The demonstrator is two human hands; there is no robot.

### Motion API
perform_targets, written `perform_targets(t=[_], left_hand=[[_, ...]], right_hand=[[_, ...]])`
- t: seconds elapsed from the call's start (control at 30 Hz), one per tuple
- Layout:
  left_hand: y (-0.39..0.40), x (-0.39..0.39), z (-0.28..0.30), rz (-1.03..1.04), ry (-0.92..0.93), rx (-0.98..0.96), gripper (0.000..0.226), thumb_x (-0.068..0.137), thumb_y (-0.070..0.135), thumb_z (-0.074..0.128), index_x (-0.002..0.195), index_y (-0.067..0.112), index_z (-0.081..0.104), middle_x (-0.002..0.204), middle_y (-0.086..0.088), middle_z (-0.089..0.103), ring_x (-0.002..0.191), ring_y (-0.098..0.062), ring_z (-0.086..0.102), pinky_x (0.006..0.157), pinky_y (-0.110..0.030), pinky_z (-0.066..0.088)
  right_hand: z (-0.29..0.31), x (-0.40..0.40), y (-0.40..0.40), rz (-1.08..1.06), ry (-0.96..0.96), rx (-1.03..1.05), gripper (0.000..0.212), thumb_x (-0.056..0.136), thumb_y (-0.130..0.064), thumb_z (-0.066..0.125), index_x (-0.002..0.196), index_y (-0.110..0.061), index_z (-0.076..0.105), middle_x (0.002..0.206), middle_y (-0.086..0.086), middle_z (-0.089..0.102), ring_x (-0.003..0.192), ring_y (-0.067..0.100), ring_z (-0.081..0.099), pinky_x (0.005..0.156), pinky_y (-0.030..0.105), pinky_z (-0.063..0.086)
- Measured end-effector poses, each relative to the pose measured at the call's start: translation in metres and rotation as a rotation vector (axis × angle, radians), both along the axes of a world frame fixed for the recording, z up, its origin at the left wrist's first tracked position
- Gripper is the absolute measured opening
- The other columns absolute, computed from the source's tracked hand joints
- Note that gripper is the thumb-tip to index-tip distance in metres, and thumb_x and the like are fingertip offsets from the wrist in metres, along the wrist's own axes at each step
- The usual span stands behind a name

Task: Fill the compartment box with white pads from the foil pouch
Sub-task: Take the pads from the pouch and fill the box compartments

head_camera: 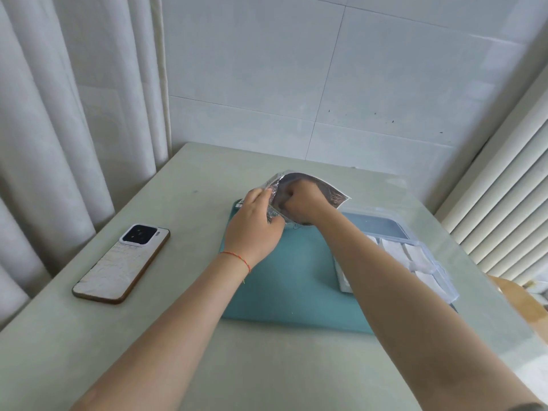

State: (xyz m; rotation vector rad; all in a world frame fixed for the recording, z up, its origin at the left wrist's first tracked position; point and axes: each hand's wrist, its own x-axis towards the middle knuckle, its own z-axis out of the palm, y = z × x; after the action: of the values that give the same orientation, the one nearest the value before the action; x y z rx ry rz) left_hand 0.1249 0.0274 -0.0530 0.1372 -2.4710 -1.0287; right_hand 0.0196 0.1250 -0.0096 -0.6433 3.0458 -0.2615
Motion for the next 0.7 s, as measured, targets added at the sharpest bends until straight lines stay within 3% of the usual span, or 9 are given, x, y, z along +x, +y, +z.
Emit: perform_targets(t=[0.13,0.23,0.37,0.47,0.53,0.57,0.63,0.7], left_hand=[[0.003,0.001,0.000,0.008,-0.010,-0.051,0.052,0.091,0.018,0.054,0.142,0.014,0.046,0.143,0.001,0.042,0.122,-0.022,0.047,0.089,-0.029,0.040],[0.004,0.002,0.000,0.062,0.034,-0.122,0.044,0.088,0.018,0.056,0.132,0.015,0.058,0.136,-0.008,0.046,0.121,-0.030,0.043,0.097,-0.036,0.042],[0.013,0.012,0.008,0.214,0.160,-0.160,0.021,0.086,0.021,0.058,0.100,0.018,0.073,0.106,-0.007,0.049,0.103,-0.028,0.049,0.072,-0.034,0.046],[0.024,0.021,0.015,0.152,-0.005,-0.092,0.025,0.089,0.024,0.051,0.067,0.018,0.060,0.077,0.001,0.044,0.073,-0.024,0.045,0.058,-0.029,0.033],[0.031,0.023,0.013,0.047,-0.132,0.030,0.032,0.087,0.027,0.049,0.060,0.011,0.048,0.060,0.001,0.041,0.062,-0.022,0.039,0.052,-0.029,0.028],[0.034,0.025,0.013,-0.004,-0.202,0.159,0.032,0.087,0.030,0.050,0.063,0.011,0.056,0.060,0.001,0.049,0.059,-0.020,0.044,0.052,-0.027,0.031],[0.042,0.033,0.015,-0.114,-0.381,0.505,0.030,0.092,0.036,0.052,0.084,0.012,0.069,0.073,-0.001,0.068,0.060,-0.016,0.059,0.050,-0.023,0.036],[0.046,0.036,0.014,-0.231,-0.489,0.791,0.031,0.095,0.039,0.053,0.099,0.012,0.068,0.084,-0.004,0.073,0.066,-0.015,0.065,0.050,-0.022,0.038]], right_hand=[[0.013,0.018,0.031,-0.008,0.020,-0.235,0.031,0.082,-0.010,0.059,0.061,-0.015,0.037,0.063,0.001,0.037,0.060,0.020,0.034,0.050,0.027,0.024],[0.020,0.039,0.062,-0.046,-0.133,-0.549,0.023,0.080,-0.010,0.065,0.066,-0.011,0.048,0.060,0.001,0.040,0.052,0.017,0.035,0.048,0.021,0.028],[0.021,0.062,0.100,-0.030,-0.381,-0.799,0.016,0.084,-0.011,0.068,0.071,-0.010,0.058,0.056,0.002,0.045,0.048,0.015,0.036,0.042,0.021,0.028],[0.015,0.073,0.117,0.007,-0.481,-0.813,0.022,0.086,-0.011,0.069,0.068,-0.013,0.057,0.060,0.002,0.041,0.052,0.015,0.032,0.044,0.022,0.024],[0.011,0.079,0.124,0.055,-0.576,-0.830,0.026,0.088,-0.009,0.069,0.068,-0.014,0.054,0.060,0.000,0.036,0.052,0.013,0.029,0.045,0.021,0.021],[0.009,0.082,0.127,0.078,-0.621,-0.831,0.026,0.089,-0.008,0.068,0.068,-0.014,0.054,0.059,-0.001,0.035,0.051,0.013,0.028,0.045,0.021,0.020],[0.005,0.086,0.133,0.107,-0.676,-0.812,0.025,0.089,-0.009,0.068,0.068,-0.016,0.057,0.059,-0.002,0.035,0.051,0.012,0.028,0.044,0.020,0.020],[0.001,0.088,0.135,0.125,-0.695,-0.785,0.023,0.089,-0.010,0.069,0.069,-0.016,0.060,0.059,-0.003,0.035,0.052,0.013,0.028,0.045,0.020,0.020]])
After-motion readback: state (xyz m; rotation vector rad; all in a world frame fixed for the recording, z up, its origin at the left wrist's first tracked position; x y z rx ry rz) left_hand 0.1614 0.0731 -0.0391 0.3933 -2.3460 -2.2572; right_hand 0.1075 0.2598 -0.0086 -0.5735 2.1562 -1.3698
